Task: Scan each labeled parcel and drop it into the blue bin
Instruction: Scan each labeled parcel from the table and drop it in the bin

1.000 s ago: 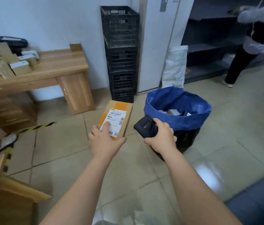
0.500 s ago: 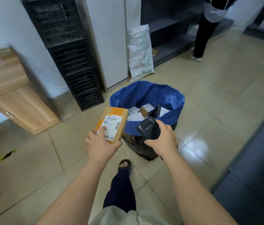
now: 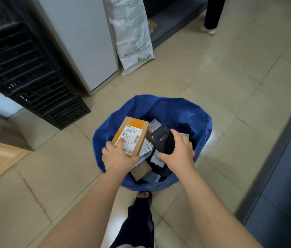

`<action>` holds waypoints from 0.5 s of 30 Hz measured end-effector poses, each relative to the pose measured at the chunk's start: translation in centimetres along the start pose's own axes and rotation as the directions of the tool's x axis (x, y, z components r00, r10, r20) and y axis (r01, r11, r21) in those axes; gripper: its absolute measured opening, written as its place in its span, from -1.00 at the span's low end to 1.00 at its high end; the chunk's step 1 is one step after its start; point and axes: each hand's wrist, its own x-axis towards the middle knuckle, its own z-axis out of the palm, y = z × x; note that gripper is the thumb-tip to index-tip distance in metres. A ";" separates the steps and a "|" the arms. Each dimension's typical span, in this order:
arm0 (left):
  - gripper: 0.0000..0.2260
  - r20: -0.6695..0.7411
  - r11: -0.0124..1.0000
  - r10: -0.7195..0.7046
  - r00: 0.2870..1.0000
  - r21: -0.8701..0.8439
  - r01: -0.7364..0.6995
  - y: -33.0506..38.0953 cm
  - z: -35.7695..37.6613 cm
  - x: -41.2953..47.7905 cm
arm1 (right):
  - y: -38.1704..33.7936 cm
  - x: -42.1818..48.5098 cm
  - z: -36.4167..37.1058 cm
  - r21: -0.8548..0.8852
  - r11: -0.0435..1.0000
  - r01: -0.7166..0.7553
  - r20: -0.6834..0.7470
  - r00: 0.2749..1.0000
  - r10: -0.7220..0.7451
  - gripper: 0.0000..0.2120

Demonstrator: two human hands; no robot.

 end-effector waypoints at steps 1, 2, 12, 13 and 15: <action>-0.11 0.020 1.000 0.000 1.000 0.020 -0.001 0.3 1.2 1.8 | 0.2 1.9 0.9 0.001 1.000 -0.016 0.018 1.000 0.016 -0.16; -0.11 0.038 0.999 -0.003 0.999 0.037 0.002 0.6 2.5 3.7 | 0.4 3.7 2.0 0.002 1.000 -0.029 0.033 0.999 0.029 -0.17; -0.09 0.110 0.991 0.036 0.993 0.124 -0.050 2.1 13.6 14.8 | 4.0 14.1 9.8 -0.070 0.988 -0.139 0.144 0.978 0.148 -0.14; -0.08 0.131 0.991 0.037 0.991 0.126 -0.054 2.2 14.3 15.4 | 4.3 14.8 10.2 -0.079 0.987 -0.143 0.151 0.977 0.153 -0.14; -0.09 0.208 0.986 0.039 0.977 0.151 -0.071 2.4 15.4 16.4 | 4.7 16.0 10.9 -0.106 0.983 -0.149 0.168 0.972 0.166 -0.13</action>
